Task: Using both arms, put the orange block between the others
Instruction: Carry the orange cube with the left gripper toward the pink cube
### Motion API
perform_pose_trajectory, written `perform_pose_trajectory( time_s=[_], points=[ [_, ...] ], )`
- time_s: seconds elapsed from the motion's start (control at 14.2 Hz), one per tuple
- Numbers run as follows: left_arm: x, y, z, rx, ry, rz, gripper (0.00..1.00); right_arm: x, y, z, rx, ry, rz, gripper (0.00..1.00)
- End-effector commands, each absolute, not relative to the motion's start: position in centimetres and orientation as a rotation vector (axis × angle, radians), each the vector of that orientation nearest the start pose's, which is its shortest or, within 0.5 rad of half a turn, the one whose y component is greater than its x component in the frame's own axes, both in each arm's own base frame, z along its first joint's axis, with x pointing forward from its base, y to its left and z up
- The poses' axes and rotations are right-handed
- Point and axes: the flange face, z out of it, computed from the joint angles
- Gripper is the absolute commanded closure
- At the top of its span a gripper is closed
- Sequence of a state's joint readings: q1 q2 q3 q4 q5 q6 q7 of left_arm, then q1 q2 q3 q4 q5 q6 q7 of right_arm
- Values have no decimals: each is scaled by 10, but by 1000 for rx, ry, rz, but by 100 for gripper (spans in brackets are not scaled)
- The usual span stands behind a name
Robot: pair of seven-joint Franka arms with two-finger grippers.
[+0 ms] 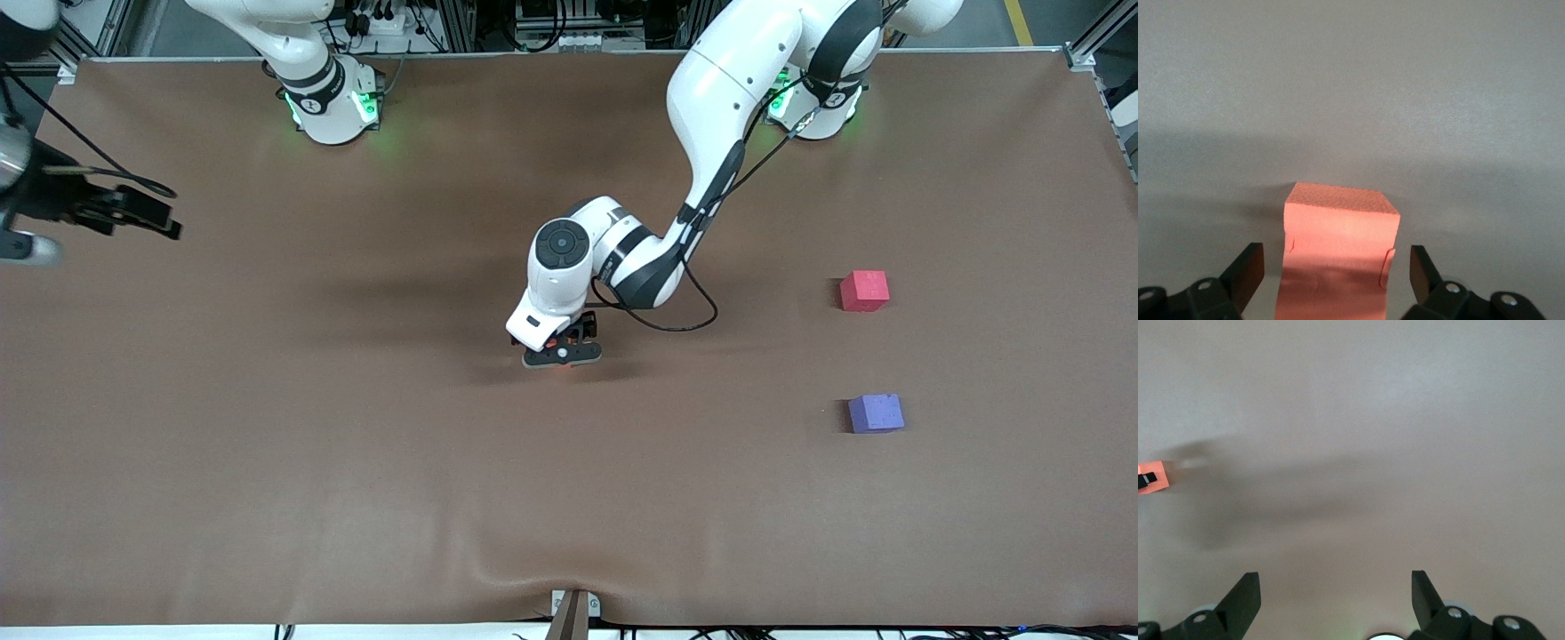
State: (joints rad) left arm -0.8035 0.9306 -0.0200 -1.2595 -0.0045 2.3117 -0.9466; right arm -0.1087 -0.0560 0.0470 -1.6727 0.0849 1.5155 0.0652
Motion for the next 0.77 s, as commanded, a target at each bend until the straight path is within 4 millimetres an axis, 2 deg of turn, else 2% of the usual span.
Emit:
perform_pose_trajectory(
  time_s=[0.0, 0.07, 0.14, 0.21, 0.28, 0.35, 0.49, 0.63, 0.7],
  points=[
    [525, -560, 200, -3231, -244, -125, 83, 531, -30, 634, -3075, 221, 164, 0],
    [525, -559, 204, -3229, -245, -129, 100, 531, -27, 635, -3096, 211, 163, 0],
    [529, -557, 218, -3234, -247, -144, 100, 529, -27, 638, -3104, 215, 158, 0],
    [541, -547, 246, -3238, -271, -170, 100, 527, -24, 639, -3110, 207, 168, 0],
    [560, -524, 266, -3223, -320, -160, 100, 526, -25, 639, -3123, 207, 171, 0],
    [580, -497, 304, -3224, -356, -149, 100, 526, -28, 639, -3163, 210, 174, 0],
    [602, -441, 355, -3175, -402, -89, 100, 523, -32, 641, -3186, 214, 187, 0],
    [620, -365, 383, -3128, -414, -18, 100, 517, -28, 650, -3187, 220, 170, 0],
    [627, -319, 394, -3121, -411, 1, 100, 515, -27, 651, -3187, 213, 170, 0]
  ],
)
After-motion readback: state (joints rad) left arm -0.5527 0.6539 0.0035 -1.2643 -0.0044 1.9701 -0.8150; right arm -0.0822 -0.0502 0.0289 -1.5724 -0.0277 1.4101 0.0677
